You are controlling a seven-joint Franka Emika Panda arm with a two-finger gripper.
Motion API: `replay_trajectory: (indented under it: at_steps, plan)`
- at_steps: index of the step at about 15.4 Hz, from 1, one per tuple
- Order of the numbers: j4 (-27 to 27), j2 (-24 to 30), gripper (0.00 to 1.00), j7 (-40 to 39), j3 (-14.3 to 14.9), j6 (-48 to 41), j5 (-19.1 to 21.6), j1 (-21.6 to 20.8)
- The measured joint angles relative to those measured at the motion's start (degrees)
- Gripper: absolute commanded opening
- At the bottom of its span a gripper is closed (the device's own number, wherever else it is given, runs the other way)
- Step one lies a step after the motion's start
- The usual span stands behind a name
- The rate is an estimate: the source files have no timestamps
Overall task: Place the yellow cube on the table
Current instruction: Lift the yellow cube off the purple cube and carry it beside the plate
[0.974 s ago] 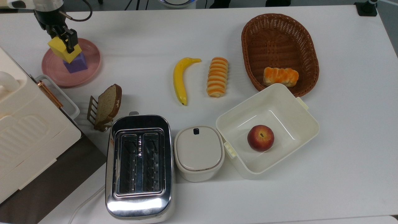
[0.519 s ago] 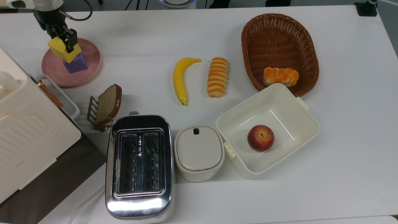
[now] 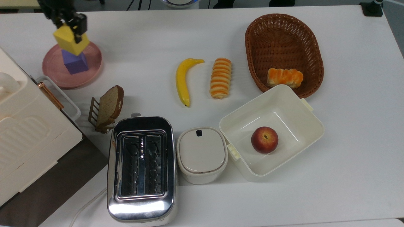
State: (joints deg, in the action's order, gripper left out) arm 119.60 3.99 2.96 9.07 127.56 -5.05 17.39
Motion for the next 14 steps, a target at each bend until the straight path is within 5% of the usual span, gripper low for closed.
replay_trajectory:
  at_steps: [7,14]
  plan:
    - [0.2,-2.2,0.21,0.1,-0.3,-0.8,0.0,-14.6]
    - [-2.5,-7.9,0.24,0.0,-0.5,2.9,0.0,-18.3]
